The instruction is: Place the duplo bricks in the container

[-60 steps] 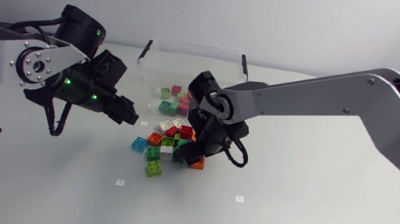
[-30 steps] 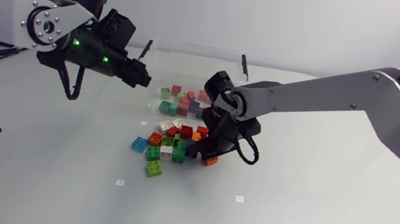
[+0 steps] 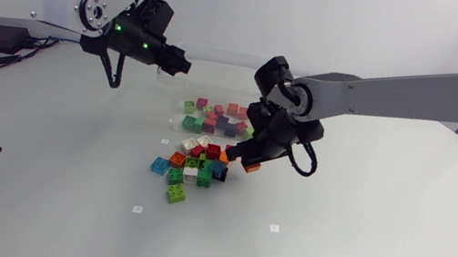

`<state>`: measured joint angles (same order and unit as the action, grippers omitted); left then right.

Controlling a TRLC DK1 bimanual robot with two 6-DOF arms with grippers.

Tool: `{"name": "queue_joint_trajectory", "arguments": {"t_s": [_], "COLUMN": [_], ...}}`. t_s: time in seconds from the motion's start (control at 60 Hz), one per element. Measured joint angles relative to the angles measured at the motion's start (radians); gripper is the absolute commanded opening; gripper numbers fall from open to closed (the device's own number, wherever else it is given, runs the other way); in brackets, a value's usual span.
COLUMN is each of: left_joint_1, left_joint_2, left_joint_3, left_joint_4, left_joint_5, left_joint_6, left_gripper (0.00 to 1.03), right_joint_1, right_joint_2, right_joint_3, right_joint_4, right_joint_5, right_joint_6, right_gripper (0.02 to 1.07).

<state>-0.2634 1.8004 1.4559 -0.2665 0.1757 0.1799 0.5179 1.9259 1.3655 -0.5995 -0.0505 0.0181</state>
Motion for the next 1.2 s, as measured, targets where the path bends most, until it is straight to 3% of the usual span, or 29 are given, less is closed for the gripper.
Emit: {"name": "queue_joint_trajectory", "arguments": {"t_s": [0.017,0.05,0.133,0.15,0.433,0.733,0.917,1.05,1.2], "left_joint_1": [0.0,0.0,0.0,0.0,0.0,0.01,0.033,0.075,0.106], "left_joint_2": [0.007,0.023,0.071,0.079,0.085,-0.161,-0.251,-0.259,-0.212], "left_joint_3": [0.008,0.027,0.086,0.095,0.108,-0.156,-0.331,-0.417,-0.421], "left_joint_4": [0.002,0.005,0.006,0.003,-0.005,-0.034,-0.044,-0.052,-0.054], "left_joint_5": [0.0,0.0,0.0,0.0,0.0,0.0,0.009,0.097,0.142], "left_joint_6": [0.0,0.0,0.0,0.0,0.024,0.148,0.284,0.429,0.564], "left_gripper": [0.31,0.42,0.94,0.99,0.99,0.99,0.99,0.99,0.99], "right_joint_1": [-0.003,-0.006,-0.015,-0.016,-0.048,-0.082,-0.082,-0.082,-0.082], "right_joint_2": [-0.003,-0.008,-0.016,-0.018,-0.041,-0.041,-0.041,-0.031,0.0], "right_joint_3": [0.001,0.003,0.022,0.026,0.135,0.278,0.345,0.404,0.451], "right_joint_4": [-0.003,-0.005,-0.019,-0.021,-0.045,-0.053,-0.048,-0.022,0.012], "right_joint_5": [0.0,0.0,-0.001,-0.001,-0.016,-0.043,-0.055,-0.061,-0.067], "right_joint_6": [0.0,-0.003,-0.004,-0.005,-0.024,-0.027,-0.027,-0.027,-0.026], "right_gripper": [0.26,0.26,0.26,0.26,0.26,0.26,0.26,0.26,0.26]}}
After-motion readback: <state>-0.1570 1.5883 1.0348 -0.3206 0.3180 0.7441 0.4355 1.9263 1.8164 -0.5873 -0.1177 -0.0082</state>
